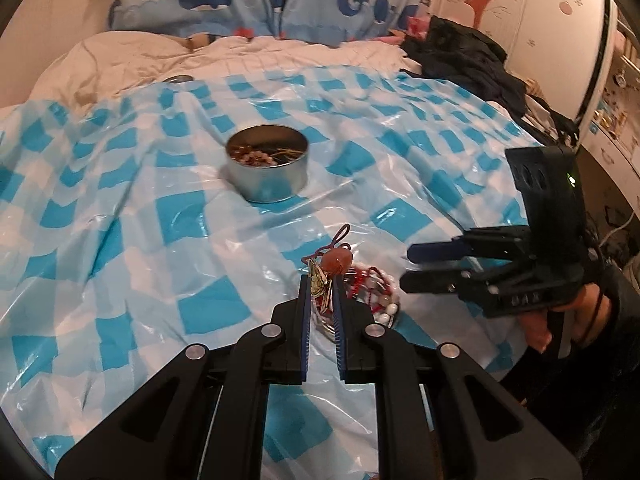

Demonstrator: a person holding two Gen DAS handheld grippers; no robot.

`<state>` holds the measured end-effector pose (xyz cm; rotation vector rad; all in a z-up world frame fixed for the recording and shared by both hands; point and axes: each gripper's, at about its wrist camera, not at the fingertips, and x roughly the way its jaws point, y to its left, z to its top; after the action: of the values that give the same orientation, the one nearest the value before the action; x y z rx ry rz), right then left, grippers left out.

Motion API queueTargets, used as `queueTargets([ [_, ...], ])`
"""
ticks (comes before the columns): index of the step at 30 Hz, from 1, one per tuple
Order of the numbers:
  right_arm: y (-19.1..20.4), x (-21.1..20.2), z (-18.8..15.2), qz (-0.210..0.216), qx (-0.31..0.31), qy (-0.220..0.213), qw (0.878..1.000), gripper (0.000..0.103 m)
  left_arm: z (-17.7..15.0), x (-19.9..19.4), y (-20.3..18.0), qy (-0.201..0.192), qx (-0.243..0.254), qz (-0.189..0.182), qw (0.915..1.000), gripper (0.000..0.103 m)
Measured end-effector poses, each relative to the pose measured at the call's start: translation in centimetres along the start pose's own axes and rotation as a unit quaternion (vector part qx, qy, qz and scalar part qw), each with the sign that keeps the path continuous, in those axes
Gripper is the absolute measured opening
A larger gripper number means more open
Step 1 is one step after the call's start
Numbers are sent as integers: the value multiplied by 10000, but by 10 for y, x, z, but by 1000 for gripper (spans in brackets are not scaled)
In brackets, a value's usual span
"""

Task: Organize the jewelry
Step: 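Close the left gripper on the red cord with the brown bead, then lift the red cord with the left gripper while the right gripper grasps the white-bead bracelet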

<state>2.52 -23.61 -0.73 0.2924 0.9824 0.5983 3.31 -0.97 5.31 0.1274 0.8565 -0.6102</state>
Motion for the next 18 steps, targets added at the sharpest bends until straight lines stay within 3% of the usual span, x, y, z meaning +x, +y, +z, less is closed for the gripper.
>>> queueTargets([
  [8, 12, 3, 0, 147, -238, -61, 9996, 49, 2, 0, 5, -20, -124, 92, 9999, 9],
  [13, 7, 19, 21, 216, -111, -70, 9997, 49, 4, -2, 7, -71, -171, 106, 9998, 9],
  [18, 7, 40, 35, -141, -369, 248, 9989, 49, 5, -7, 13, -143, -256, 137, 9995, 9],
])
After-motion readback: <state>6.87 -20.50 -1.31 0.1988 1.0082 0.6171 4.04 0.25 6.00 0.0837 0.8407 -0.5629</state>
